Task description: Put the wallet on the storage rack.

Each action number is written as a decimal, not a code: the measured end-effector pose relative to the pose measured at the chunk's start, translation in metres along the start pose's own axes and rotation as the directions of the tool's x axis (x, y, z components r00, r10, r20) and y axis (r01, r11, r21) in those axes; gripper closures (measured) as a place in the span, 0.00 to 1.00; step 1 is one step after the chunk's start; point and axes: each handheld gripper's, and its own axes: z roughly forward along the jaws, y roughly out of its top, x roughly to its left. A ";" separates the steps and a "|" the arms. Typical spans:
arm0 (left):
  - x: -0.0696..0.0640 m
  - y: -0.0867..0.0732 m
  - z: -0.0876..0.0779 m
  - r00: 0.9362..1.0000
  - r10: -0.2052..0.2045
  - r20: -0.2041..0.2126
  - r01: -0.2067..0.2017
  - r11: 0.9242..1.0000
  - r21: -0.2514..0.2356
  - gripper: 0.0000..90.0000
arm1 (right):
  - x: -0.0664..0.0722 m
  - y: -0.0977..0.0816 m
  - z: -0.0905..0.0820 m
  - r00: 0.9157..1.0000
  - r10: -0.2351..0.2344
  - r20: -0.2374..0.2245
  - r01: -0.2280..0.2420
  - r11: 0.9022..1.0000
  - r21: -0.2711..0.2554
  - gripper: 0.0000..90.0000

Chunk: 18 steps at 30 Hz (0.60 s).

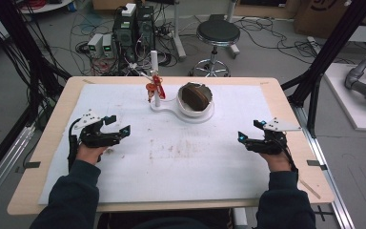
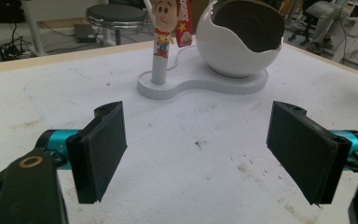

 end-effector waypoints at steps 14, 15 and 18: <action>-0.004 -0.005 0.003 1.000 -0.006 0.004 0.006 1.000 0.009 0.23 | 0.000 -0.001 0.001 1.000 -0.006 0.028 0.006 1.000 0.002 0.23; -0.004 -0.005 0.003 1.000 -0.006 0.003 0.006 1.000 0.006 0.23 | 0.000 -0.001 0.001 1.000 -0.006 0.027 0.005 1.000 0.002 0.23; -0.004 -0.005 0.002 1.000 -0.006 -0.001 0.006 1.000 0.003 0.23 | 0.001 -0.001 0.001 1.000 -0.007 0.024 0.006 1.000 0.003 0.23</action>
